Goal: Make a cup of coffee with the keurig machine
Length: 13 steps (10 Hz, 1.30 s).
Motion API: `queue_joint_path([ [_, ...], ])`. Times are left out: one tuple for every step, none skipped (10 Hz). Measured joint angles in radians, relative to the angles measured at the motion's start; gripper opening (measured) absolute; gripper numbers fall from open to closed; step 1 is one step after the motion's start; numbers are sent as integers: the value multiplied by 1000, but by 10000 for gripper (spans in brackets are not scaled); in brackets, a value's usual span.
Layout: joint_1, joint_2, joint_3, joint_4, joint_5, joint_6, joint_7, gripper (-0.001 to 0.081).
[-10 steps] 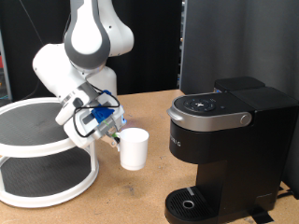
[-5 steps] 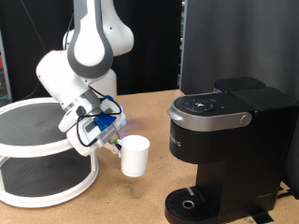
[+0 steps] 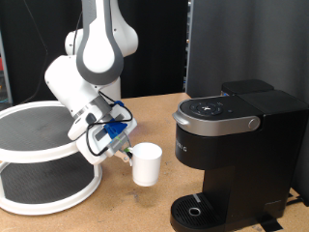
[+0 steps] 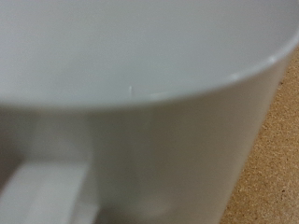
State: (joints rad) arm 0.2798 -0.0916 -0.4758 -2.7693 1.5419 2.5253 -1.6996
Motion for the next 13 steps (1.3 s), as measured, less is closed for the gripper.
queue_joint_path([
  [2, 12, 9, 7, 22, 0, -7, 66],
  [4, 26, 19, 17, 45, 0, -10, 66],
  [7, 41, 29, 30, 71, 1, -11, 66],
  [10, 57, 41, 45, 94, 1, -11, 66],
  [12, 72, 52, 61, 116, 1, -13, 66],
  [14, 85, 63, 76, 133, 1, -14, 66],
  [14, 97, 73, 89, 147, 1, -14, 66],
  [16, 104, 83, 99, 158, 1, -14, 66],
  [17, 111, 91, 108, 165, 0, -14, 66],
  [17, 116, 101, 115, 172, -2, -14, 66],
  [17, 117, 111, 120, 183, -2, -14, 66],
  [18, 117, 121, 122, 192, -3, -14, 66],
  [18, 117, 132, 123, 199, -3, -14, 66],
])
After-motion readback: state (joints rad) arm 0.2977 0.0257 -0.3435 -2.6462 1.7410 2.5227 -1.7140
